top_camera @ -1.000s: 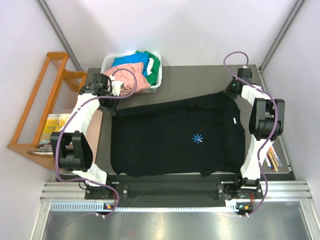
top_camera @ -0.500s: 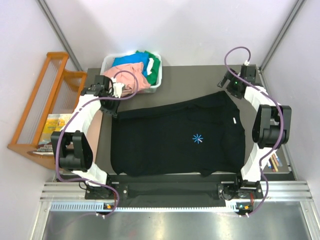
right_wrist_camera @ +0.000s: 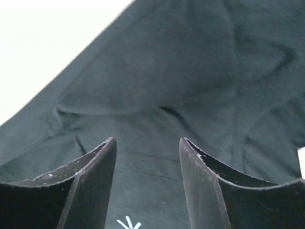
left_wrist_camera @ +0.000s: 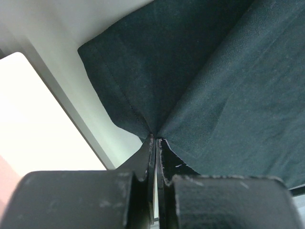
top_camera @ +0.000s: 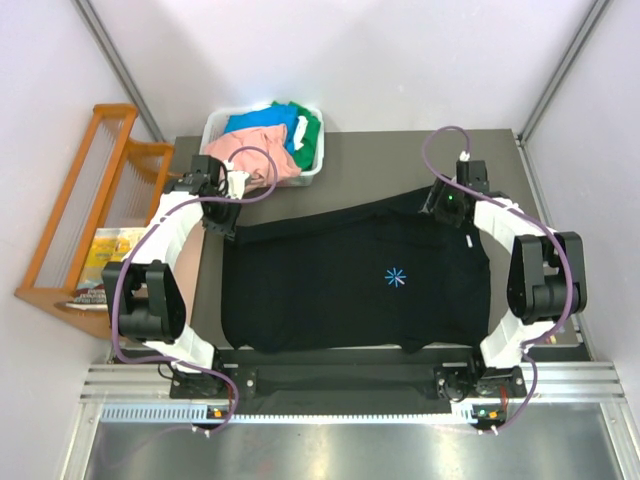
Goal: Fold and stack the t-shirts
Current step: Fold the tshirt
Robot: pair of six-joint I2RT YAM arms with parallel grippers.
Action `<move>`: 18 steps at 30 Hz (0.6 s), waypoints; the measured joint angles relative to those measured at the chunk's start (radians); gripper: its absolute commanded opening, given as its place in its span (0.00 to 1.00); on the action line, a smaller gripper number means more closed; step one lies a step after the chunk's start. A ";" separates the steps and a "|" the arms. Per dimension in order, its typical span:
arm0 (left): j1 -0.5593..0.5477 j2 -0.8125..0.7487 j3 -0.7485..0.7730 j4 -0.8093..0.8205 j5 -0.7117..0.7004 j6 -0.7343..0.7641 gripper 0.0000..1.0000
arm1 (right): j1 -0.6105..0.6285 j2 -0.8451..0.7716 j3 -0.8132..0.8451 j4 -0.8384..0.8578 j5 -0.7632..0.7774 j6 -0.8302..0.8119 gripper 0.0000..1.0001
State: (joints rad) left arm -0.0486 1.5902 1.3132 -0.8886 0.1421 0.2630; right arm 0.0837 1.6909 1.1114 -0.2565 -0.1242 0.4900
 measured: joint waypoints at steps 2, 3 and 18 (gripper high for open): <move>0.000 0.000 0.000 0.001 0.000 0.000 0.00 | -0.003 0.000 -0.010 -0.005 0.012 0.000 0.56; 0.000 0.000 -0.001 0.002 0.000 0.000 0.00 | -0.003 0.000 -0.012 -0.005 0.019 0.001 0.56; 0.000 -0.011 -0.011 0.006 -0.001 0.001 0.00 | -0.004 0.005 -0.039 -0.029 0.107 0.009 0.52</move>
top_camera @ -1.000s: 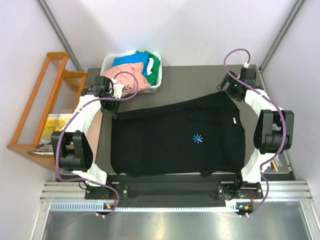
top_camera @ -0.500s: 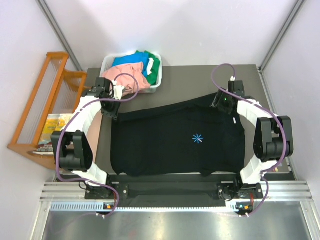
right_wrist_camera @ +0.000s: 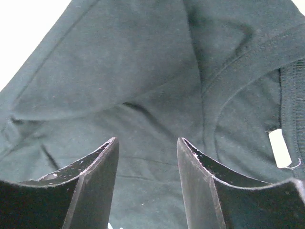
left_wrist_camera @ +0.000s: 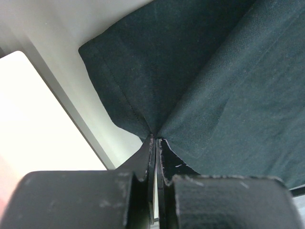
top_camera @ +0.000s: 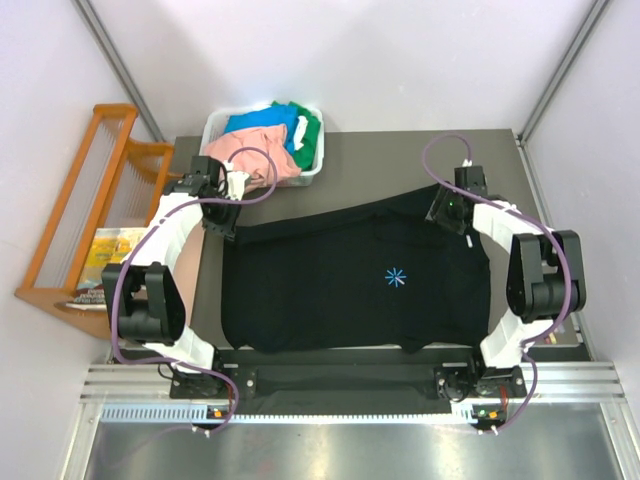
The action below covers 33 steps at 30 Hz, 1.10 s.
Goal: Fold and stack the t-shirts
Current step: Fold the tshirt
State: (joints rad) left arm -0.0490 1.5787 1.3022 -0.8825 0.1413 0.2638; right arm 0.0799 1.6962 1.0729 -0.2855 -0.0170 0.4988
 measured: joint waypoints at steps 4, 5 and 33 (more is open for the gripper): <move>0.000 -0.006 0.000 0.000 0.000 0.000 0.00 | -0.006 0.026 -0.002 -0.002 0.021 0.000 0.51; 0.000 -0.007 0.000 0.000 0.000 0.000 0.00 | -0.008 0.034 -0.002 -0.002 0.024 0.000 0.51; 0.000 -0.013 0.000 0.000 0.000 0.000 0.00 | -0.034 0.071 -0.013 -0.011 0.070 0.002 0.43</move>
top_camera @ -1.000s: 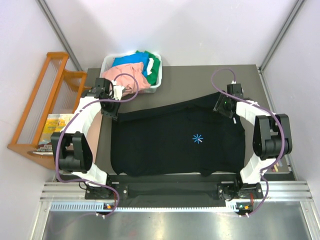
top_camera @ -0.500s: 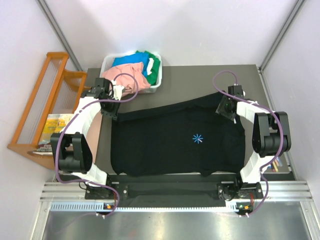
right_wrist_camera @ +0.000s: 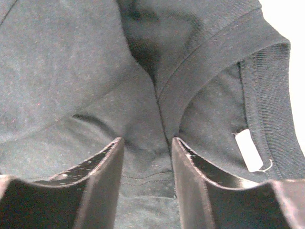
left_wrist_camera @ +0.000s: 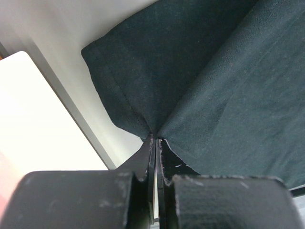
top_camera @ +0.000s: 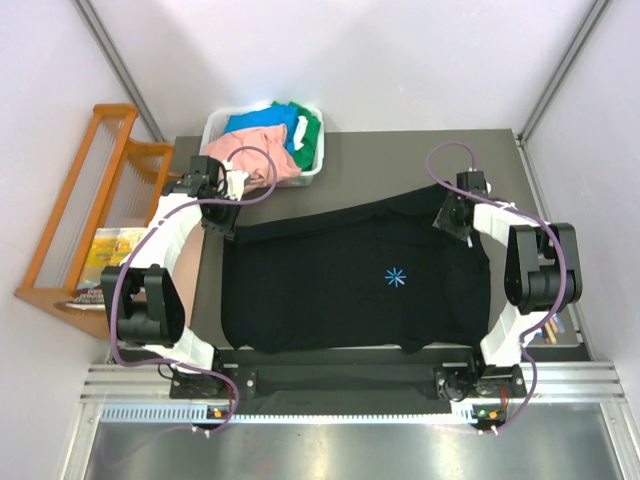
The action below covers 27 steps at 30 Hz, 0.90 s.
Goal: Fold and stack the t-shirts
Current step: Fold the tshirt
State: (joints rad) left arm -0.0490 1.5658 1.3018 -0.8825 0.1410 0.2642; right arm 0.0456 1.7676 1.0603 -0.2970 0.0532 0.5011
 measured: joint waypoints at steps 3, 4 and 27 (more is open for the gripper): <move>0.000 0.000 0.000 0.000 0.000 0.000 0.00 | -0.003 0.003 0.000 0.000 -0.001 0.001 0.37; 0.000 0.000 0.000 0.000 0.000 0.000 0.00 | -0.003 0.003 0.000 0.000 0.000 0.000 0.36; 0.000 0.000 0.000 0.000 -0.004 0.000 0.00 | -0.004 -0.007 0.067 -0.090 -0.064 0.008 0.01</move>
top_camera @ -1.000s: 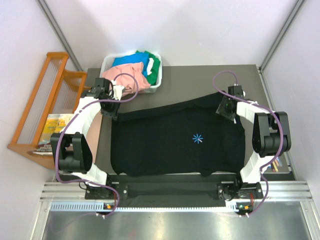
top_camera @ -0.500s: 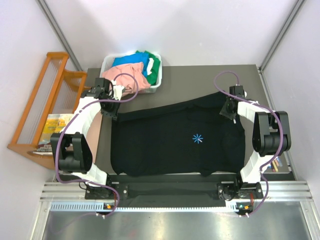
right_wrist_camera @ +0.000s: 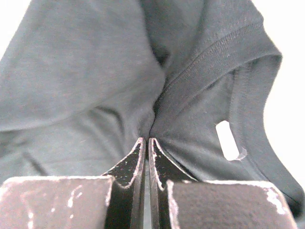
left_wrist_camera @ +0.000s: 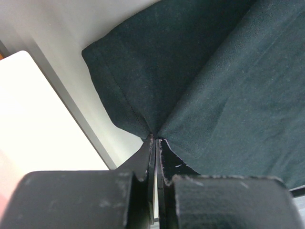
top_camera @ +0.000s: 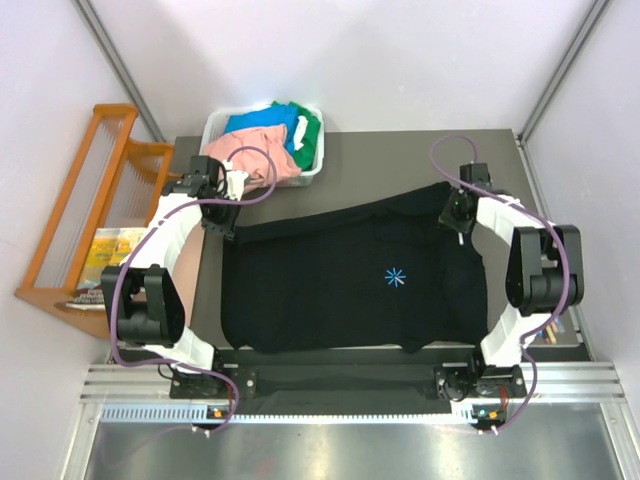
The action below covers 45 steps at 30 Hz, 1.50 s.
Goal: Fold and stack the t-shirts
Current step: Fold the tshirt
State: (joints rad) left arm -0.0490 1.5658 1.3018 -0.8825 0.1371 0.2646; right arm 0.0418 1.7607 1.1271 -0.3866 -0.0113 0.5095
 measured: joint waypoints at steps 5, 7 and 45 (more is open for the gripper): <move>0.000 -0.001 0.000 0.000 0.000 0.000 0.00 | 0.002 -0.078 0.035 -0.039 -0.011 0.000 0.00; 0.000 -0.004 0.000 0.000 0.000 0.000 0.00 | 0.002 -0.095 0.052 -0.048 -0.012 0.000 0.02; 0.000 -0.043 -0.016 0.001 -0.014 0.017 0.00 | 0.004 -0.024 -0.070 -0.011 -0.072 0.005 0.57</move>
State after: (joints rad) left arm -0.0490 1.5227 1.2861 -0.8814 0.1230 0.2813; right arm 0.0456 1.7363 1.0569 -0.3973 -0.0834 0.5140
